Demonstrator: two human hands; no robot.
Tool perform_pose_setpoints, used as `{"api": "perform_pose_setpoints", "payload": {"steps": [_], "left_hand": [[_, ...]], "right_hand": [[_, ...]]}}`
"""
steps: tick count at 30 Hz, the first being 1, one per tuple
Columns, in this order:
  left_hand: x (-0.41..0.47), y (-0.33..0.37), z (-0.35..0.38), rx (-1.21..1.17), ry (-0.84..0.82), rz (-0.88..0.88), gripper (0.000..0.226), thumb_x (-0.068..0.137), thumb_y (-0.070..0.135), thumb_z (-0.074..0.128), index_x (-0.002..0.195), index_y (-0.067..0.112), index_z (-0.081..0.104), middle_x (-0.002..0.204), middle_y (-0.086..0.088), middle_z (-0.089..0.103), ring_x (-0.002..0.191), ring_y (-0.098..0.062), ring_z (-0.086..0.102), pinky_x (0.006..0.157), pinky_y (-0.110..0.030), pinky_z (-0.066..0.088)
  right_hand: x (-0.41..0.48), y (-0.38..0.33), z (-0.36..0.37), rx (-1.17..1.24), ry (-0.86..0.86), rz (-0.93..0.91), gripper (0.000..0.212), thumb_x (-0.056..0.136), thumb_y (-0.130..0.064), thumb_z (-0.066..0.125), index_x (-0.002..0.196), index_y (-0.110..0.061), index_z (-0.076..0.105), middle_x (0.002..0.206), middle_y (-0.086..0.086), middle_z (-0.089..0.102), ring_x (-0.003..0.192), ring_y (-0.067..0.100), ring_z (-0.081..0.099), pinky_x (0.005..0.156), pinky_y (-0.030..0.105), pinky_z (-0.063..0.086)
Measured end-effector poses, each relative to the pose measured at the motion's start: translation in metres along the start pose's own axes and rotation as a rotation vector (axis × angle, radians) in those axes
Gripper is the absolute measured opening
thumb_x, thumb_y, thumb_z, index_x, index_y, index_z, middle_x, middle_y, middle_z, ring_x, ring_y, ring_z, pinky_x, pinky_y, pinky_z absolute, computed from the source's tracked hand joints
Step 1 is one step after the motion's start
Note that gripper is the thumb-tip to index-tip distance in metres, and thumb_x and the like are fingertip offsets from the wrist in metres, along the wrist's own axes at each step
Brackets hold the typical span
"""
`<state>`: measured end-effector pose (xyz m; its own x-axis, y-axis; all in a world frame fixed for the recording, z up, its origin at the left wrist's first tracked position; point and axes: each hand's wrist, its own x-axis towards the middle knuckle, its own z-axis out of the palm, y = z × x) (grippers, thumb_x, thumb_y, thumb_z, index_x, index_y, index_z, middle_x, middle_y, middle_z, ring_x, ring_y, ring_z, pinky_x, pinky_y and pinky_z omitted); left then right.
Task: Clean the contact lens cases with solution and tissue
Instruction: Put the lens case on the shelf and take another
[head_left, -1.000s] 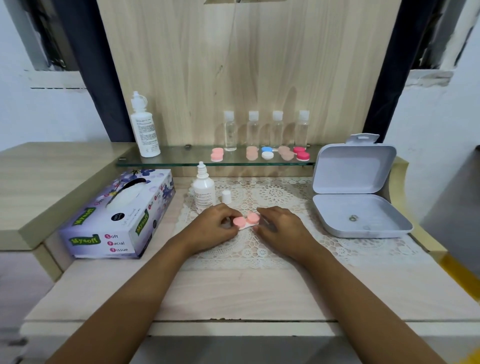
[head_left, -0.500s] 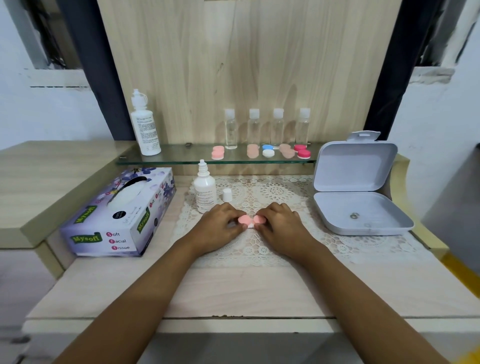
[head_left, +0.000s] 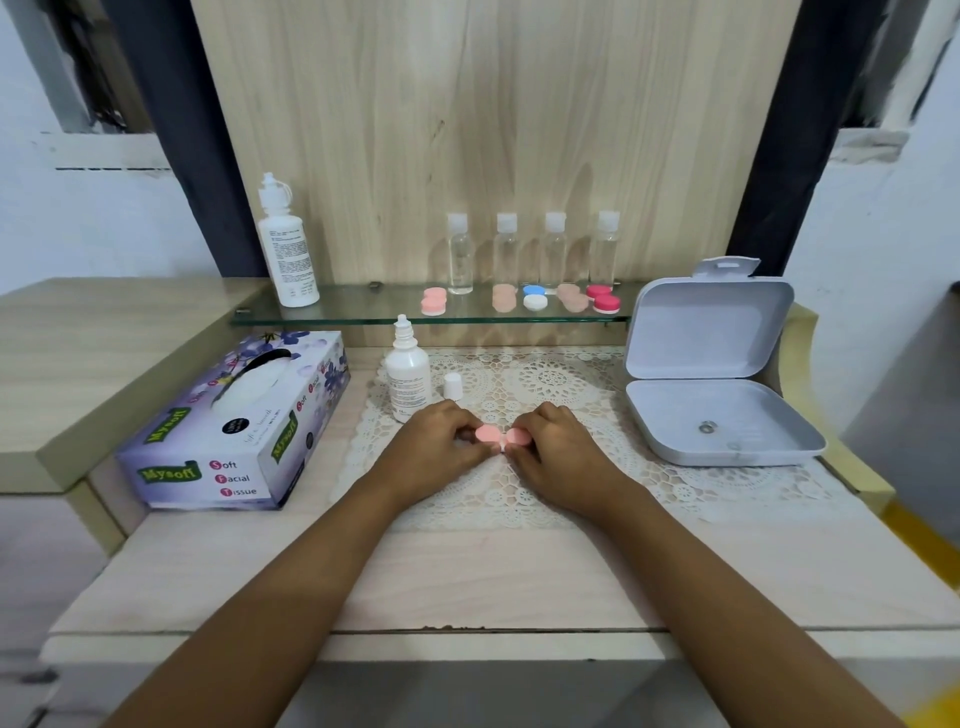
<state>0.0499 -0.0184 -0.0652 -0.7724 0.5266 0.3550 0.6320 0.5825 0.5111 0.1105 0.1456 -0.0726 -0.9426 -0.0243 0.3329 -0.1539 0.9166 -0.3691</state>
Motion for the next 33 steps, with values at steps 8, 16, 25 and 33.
{"api": "perform_pose_setpoints", "payload": {"steps": [8, 16, 25, 33], "left_hand": [[-0.005, -0.006, -0.005, 0.028, -0.025, 0.000, 0.032, 0.072, 0.044, 0.075, 0.084, 0.016, 0.062, 0.087, 0.005, 0.055, 0.081, -0.005, 0.051, 0.068, -0.009, 0.036], [-0.006, -0.002, -0.007, 0.007, -0.107, 0.097, 0.048, 0.087, 0.014, 0.051, 0.135, 0.021, 0.048, 0.131, 0.009, 0.052, 0.112, -0.010, 0.051, 0.095, -0.024, 0.041], [-0.002, -0.002, -0.006, 0.042, -0.119, 0.147, 0.042, 0.087, 0.010, 0.056, 0.129, 0.014, 0.055, 0.103, 0.010, 0.051, 0.100, -0.012, 0.054, 0.089, -0.024, 0.042], [0.003, 0.004, -0.008, 0.000, -0.131, 0.002, 0.023, 0.084, 0.030, 0.064, 0.105, 0.021, 0.061, 0.099, 0.007, 0.053, 0.086, -0.002, 0.050, 0.071, -0.006, 0.036]], "right_hand": [[0.000, 0.000, 0.000, 0.041, 0.017, 0.008, 0.028, 0.090, -0.024, 0.053, 0.111, -0.008, 0.060, 0.106, 0.012, 0.055, 0.102, 0.029, 0.047, 0.089, 0.036, 0.039], [-0.001, 0.001, -0.001, 0.053, 0.002, 0.008, 0.028, 0.091, -0.025, 0.052, 0.113, -0.010, 0.059, 0.107, 0.010, 0.054, 0.101, 0.027, 0.046, 0.089, 0.036, 0.038], [0.000, 0.002, 0.000, 0.058, 0.006, 0.007, 0.028, 0.090, -0.026, 0.052, 0.113, -0.010, 0.059, 0.106, 0.009, 0.054, 0.102, 0.026, 0.046, 0.090, 0.036, 0.039], [-0.001, 0.002, -0.001, 0.063, 0.004, 0.012, 0.029, 0.090, -0.026, 0.052, 0.113, -0.011, 0.059, 0.107, 0.008, 0.054, 0.103, 0.025, 0.045, 0.090, 0.036, 0.039]]}}
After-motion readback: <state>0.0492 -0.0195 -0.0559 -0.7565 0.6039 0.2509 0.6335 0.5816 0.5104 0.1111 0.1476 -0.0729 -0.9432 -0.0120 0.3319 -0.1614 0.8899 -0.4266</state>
